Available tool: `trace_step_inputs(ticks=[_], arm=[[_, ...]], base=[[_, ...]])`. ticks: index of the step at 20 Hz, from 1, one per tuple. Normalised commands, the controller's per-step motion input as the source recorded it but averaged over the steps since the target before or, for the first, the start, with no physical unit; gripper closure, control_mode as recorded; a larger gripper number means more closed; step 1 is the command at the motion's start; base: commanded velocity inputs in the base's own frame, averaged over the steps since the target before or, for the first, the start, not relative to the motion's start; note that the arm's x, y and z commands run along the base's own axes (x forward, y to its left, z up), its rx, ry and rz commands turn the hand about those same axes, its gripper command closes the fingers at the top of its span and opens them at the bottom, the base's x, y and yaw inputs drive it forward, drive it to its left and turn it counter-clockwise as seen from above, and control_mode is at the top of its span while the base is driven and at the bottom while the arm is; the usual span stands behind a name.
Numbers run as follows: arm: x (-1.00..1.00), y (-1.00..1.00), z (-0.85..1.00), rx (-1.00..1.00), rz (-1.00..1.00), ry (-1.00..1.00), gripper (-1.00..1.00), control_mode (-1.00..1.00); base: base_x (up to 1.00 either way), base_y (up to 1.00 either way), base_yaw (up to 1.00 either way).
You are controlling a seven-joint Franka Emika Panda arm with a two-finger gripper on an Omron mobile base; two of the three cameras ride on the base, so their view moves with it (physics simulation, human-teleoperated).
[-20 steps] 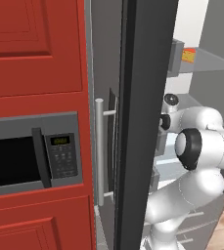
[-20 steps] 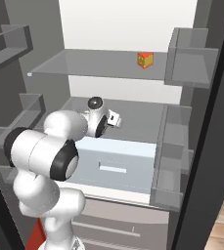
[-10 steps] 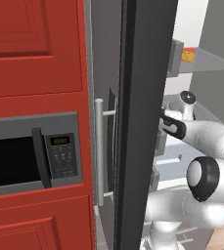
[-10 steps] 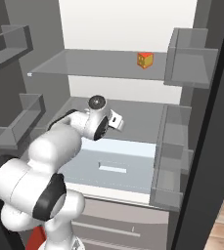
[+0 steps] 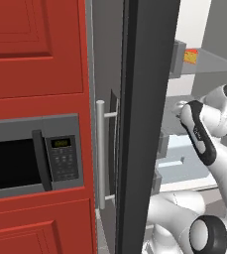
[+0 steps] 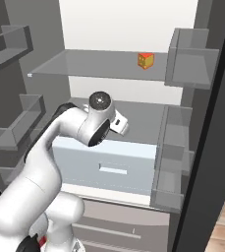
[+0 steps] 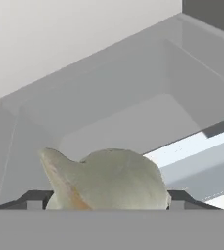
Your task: Take the cheese, fish, and garlic from the fridge and place them on the plate on the dining counter to create an appetizer plate.
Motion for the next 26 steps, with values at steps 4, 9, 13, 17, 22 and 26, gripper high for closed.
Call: trace_step_inputs(ticks=[4, 9, 13, 17, 22, 26], arm=[[-1.00, -0.11, 0.79, 0.01, -0.05, 0.27, 1.00, -1.00], [-1.00, -0.01, 0.13, 0.00, -0.06, 0.23, 1.00, -1.00], [-0.91, 0.00, 0.00, -0.01, -0.03, 0.13, 1.00, -1.00], [-0.50, 0.11, -0.03, -0.01, 0.00, 0.03, 1.00, -1.00], [-0.06, 0.02, 0.00, 0.00, 0.00, 0.00, 1.00, -1.00], [-0.30, 0.00, -0.04, 0.00, 0.00, 0.00, 1.00, 1.00]], base=[[0.00, 0.00, 0.00], [0.00, 0.00, 0.00], [0.00, 0.00, 0.00], [0.00, 0.00, 0.00], [0.00, 0.00, 0.00], [-0.24, 0.00, 0.00]])
